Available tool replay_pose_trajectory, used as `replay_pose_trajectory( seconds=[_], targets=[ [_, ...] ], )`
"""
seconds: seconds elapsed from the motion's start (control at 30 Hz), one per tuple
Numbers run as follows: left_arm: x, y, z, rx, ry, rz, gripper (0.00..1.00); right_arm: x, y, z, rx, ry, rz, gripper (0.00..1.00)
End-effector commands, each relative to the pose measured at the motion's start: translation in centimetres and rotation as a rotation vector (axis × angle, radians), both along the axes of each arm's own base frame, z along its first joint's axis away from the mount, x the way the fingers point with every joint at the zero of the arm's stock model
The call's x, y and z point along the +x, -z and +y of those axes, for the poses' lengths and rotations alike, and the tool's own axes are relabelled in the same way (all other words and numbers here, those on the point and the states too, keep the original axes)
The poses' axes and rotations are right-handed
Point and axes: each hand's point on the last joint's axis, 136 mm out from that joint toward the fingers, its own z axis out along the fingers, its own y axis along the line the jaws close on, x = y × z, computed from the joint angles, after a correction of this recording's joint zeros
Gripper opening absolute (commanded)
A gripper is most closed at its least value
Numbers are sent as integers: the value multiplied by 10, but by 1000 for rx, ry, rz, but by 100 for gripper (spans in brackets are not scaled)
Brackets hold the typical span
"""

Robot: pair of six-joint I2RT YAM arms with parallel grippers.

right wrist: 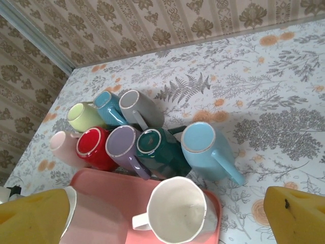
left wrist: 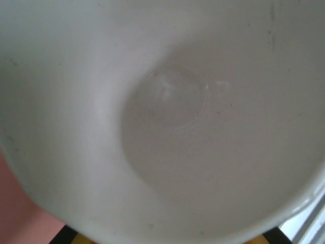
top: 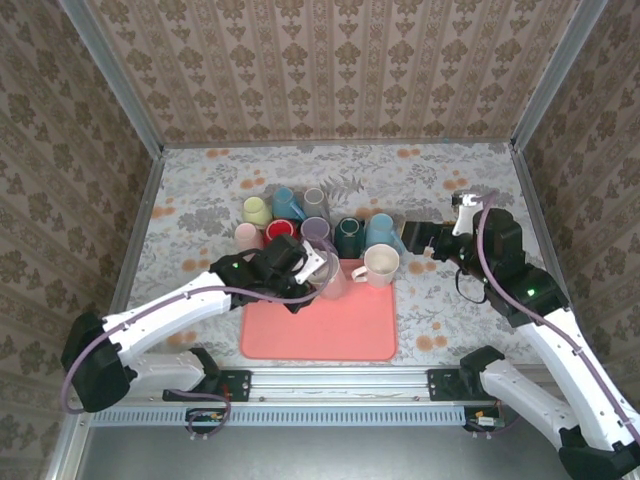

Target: Turn the mug right side up

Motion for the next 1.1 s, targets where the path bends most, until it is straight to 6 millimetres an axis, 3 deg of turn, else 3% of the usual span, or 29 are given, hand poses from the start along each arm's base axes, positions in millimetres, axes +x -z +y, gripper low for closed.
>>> replay_pose_trajectory(
  seconds=[0.0,0.3,0.63,1.07],
  targets=[
    [12,-16,-14,-48,-7,-89,0,-7,15,-10,-84,9,22,98],
    [14,-1,-19,-37,-17,-70,0,-12,7,-15,-118,6,-21,97],
    [34,11,-4,41,-85,-78,0,-15,4,-7,-98,-37,-13,97],
    [47,26,-30,53,-51,-34,0,-15,4,-7,-108,-41,-8,96]
  ],
)
